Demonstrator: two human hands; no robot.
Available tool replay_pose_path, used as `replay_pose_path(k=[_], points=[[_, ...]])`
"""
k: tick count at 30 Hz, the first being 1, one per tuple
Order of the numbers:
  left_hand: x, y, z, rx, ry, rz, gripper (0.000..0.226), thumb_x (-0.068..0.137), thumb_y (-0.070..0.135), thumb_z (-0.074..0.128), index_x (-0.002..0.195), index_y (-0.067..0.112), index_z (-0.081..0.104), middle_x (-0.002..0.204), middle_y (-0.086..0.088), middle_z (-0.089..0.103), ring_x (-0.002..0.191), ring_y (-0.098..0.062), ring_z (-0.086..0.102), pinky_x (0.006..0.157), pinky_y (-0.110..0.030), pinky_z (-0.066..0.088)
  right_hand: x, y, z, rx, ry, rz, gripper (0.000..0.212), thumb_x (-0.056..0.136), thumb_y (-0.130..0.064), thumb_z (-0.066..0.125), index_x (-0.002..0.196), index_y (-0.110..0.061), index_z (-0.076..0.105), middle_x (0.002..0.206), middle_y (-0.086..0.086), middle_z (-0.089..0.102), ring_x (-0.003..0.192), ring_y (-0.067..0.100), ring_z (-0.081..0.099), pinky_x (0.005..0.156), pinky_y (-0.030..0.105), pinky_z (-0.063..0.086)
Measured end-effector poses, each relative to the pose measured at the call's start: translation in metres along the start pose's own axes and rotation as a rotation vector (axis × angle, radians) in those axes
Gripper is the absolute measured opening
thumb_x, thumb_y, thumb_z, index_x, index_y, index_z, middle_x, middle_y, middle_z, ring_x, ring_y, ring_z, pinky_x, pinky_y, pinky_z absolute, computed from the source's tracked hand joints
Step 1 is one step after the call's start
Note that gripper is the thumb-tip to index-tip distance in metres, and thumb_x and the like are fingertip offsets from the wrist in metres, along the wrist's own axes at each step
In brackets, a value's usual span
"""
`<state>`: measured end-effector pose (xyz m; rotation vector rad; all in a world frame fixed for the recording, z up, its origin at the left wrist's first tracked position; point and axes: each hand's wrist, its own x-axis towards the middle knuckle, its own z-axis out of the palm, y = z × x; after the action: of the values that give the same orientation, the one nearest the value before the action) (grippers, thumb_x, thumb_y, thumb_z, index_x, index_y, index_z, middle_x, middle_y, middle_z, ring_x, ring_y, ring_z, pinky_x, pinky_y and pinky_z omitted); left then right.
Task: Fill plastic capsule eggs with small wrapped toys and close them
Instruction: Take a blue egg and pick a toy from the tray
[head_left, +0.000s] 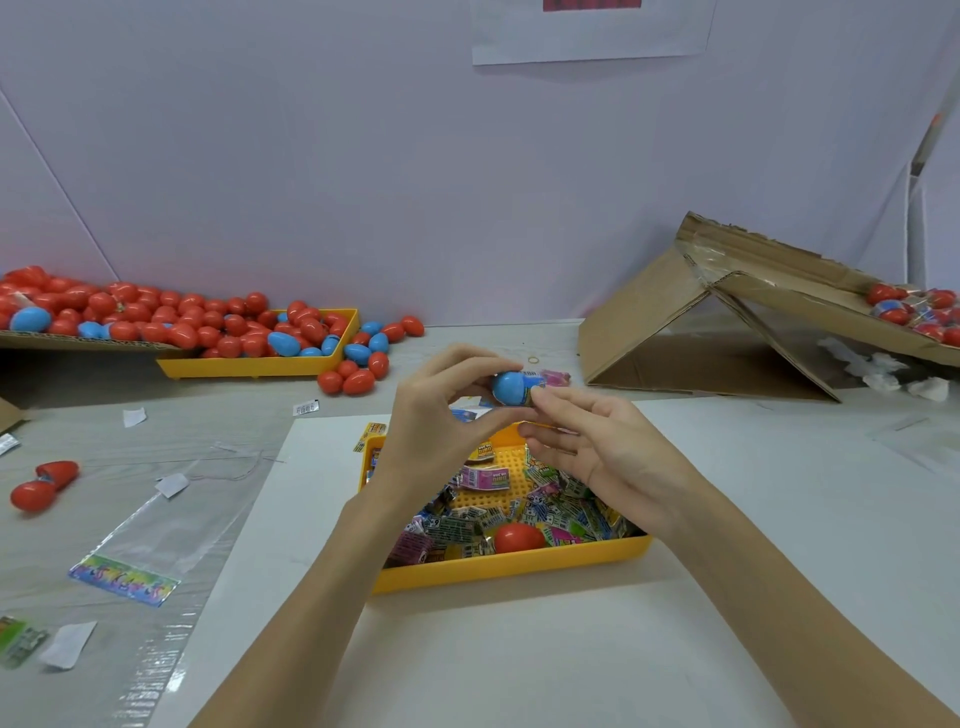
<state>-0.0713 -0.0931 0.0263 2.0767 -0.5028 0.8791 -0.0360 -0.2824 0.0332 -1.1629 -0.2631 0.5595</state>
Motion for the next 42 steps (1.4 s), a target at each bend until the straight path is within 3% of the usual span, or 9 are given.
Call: replay_pose_path(k=[5, 10, 14, 21, 24, 27, 33, 36, 42], points=[[0.000, 0.000, 0.006, 0.205, -0.044, 0.109, 0.048, 0.090, 0.005, 0.076, 0.136, 0.003, 0.063, 0.109, -0.009, 0.062, 0.097, -0.004, 0.053, 0.091, -0.010, 0.046, 0.001, -0.003, -0.004, 0.110, -0.032, 0.134, 0.042, 0.085, -0.029, 0.078, 0.121, -0.008, 0.074, 0.114, 0.014, 0.077, 0.101, 0.022, 0.076, 0.081, 0.029, 0.061], [-0.001, 0.005, 0.013, 0.194, -0.058, 0.094, 0.048, 0.098, 0.011, 0.065, 0.145, 0.007, 0.056, 0.114, -0.007, 0.056, 0.102, -0.004, 0.048, 0.093, -0.008, 0.041, 0.002, -0.001, -0.003, 0.393, -0.111, 0.315, 0.048, 0.088, -0.031, 0.079, 0.125, -0.002, 0.073, 0.100, 0.011, 0.070, 0.088, 0.021, 0.071, 0.082, 0.030, 0.060], [0.000, 0.009, 0.013, 0.133, -0.067, 0.051, 0.043, 0.099, 0.019, 0.063, 0.141, 0.009, 0.059, 0.119, -0.005, 0.060, 0.104, -0.006, 0.055, 0.093, -0.016, 0.048, 0.001, -0.002, -0.003, 0.481, -0.164, 0.384, 0.051, 0.089, -0.033, 0.080, 0.128, -0.001, 0.071, 0.101, 0.011, 0.064, 0.094, 0.018, 0.060, 0.083, 0.028, 0.058], [0.001, 0.007, 0.006, 0.147, -0.107, 0.111, 0.050, 0.099, 0.013, 0.064, 0.148, 0.013, 0.054, 0.120, 0.005, 0.068, 0.107, -0.006, 0.063, 0.092, -0.018, 0.052, -0.001, -0.002, 0.001, 0.603, -0.215, 0.440, 0.043, 0.081, -0.025, 0.086, 0.114, 0.001, 0.074, 0.087, 0.004, 0.054, 0.077, 0.011, 0.044, 0.065, 0.022, 0.044], [0.000, 0.006, 0.005, 0.170, -0.142, 0.157, 0.045, 0.103, 0.014, 0.056, 0.148, 0.010, 0.054, 0.118, -0.004, 0.071, 0.103, -0.016, 0.067, 0.086, -0.029, 0.056, -0.003, -0.002, 0.003, 0.632, -0.215, 0.465, 0.036, 0.082, -0.024, 0.085, 0.101, 0.004, 0.073, 0.087, 0.008, 0.055, 0.077, 0.012, 0.047, 0.065, 0.022, 0.046], [0.000, 0.007, 0.005, 0.159, -0.142, 0.162, 0.043, 0.103, 0.012, 0.054, 0.146, 0.010, 0.056, 0.117, -0.006, 0.072, 0.104, -0.016, 0.068, 0.087, -0.028, 0.057, -0.004, -0.003, 0.006, 0.664, -0.185, 0.464, 0.031, 0.085, -0.018, 0.086, 0.098, 0.005, 0.070, 0.089, 0.011, 0.056, 0.074, 0.016, 0.053, 0.065, 0.023, 0.050], [0.001, 0.014, 0.009, -0.069, -0.123, -0.024, 0.041, 0.101, 0.013, 0.065, 0.142, 0.014, 0.060, 0.132, 0.005, 0.069, 0.123, -0.005, 0.063, 0.102, -0.024, 0.052, -0.003, -0.005, 0.002, 0.478, -0.104, 0.313, 0.058, 0.082, -0.026, 0.085, 0.130, 0.001, 0.067, 0.089, 0.010, 0.067, 0.077, 0.015, 0.062, 0.066, 0.023, 0.055], [0.002, 0.011, 0.003, -0.075, -0.162, -0.028, 0.038, 0.097, 0.011, 0.071, 0.135, 0.011, 0.066, 0.132, 0.006, 0.069, 0.125, -0.006, 0.062, 0.104, -0.028, 0.052, -0.001, -0.004, -0.001, 0.302, -0.045, 0.195, 0.052, 0.084, -0.023, 0.080, 0.130, -0.003, 0.067, 0.097, 0.013, 0.072, 0.085, 0.018, 0.070, 0.074, 0.024, 0.058], [0.001, 0.005, -0.001, -0.052, -0.073, -0.045, 0.034, 0.087, 0.015, 0.081, 0.117, 0.007, 0.070, 0.114, 0.001, 0.072, 0.109, -0.015, 0.069, 0.097, -0.038, 0.056, 0.000, 0.004, 0.000, -0.070, 0.026, -0.040, 0.032, 0.094, -0.025, 0.071, 0.122, -0.010, 0.073, 0.111, 0.010, 0.078, 0.106, 0.018, 0.074, 0.083, 0.023, 0.059]])
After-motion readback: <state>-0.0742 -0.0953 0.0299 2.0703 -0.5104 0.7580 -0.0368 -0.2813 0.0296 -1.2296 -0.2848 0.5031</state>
